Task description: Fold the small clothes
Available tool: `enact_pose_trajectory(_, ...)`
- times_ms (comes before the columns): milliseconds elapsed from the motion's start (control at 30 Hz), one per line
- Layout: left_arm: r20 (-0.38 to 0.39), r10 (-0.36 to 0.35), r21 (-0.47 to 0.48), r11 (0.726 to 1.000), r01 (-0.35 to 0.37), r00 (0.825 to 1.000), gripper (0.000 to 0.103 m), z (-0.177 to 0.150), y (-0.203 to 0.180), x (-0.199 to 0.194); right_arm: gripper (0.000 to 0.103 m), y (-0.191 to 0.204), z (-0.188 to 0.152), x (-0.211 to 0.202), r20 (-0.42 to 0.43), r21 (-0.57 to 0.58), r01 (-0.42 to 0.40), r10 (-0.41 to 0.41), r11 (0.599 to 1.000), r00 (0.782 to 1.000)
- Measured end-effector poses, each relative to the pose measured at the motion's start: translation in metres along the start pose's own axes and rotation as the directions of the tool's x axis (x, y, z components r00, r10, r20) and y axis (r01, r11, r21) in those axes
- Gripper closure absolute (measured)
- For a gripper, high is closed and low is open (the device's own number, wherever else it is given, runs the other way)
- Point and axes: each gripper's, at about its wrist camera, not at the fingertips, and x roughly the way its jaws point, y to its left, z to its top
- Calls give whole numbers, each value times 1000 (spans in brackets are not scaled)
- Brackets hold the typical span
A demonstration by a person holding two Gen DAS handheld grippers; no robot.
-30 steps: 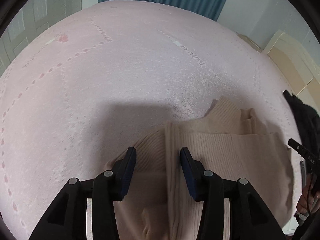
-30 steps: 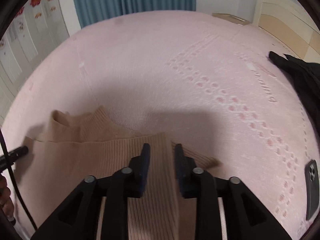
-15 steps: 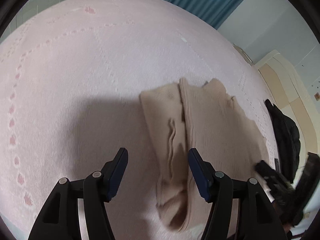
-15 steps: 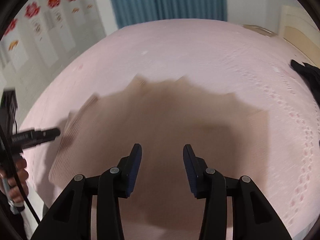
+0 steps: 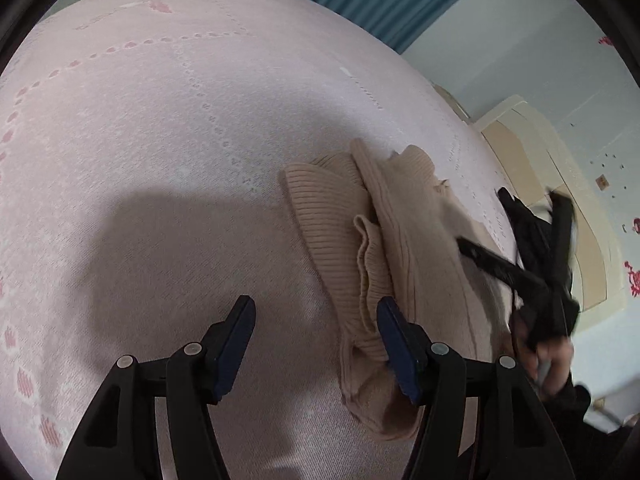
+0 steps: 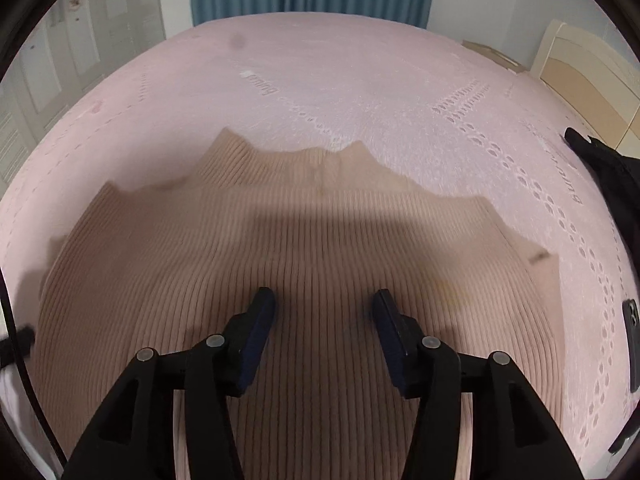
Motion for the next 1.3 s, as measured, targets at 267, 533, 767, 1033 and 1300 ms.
enact_pose_trajectory(267,-9,-74,-1,997,74,997,41,3,-2,5,49,-3,45,40,-54,52,17,-14,999,998)
enact_pose_trajectory(533,-55,-163,-21,987,162,985,40,-12,-10,7,53,-2,16,12,-94,-6,-13,12,1000,995)
enact_pose_trajectory(767,-48,-92,-36,995,91,995,37,-3,-31,27,53,-1,-68,-57,-61,-53,-18,15,998,998)
enact_pose_trajectory(1033,-65,7,-44,999,-10,998,39,15,-46,46,53,-30,-137,-96,-146,-13,-144,141,989,979)
enact_pose_trajectory(1300,-105,76,-134,987,-89,992,78,22,-45,42,53,-80,-153,-135,-51,129,-176,184,976,982)
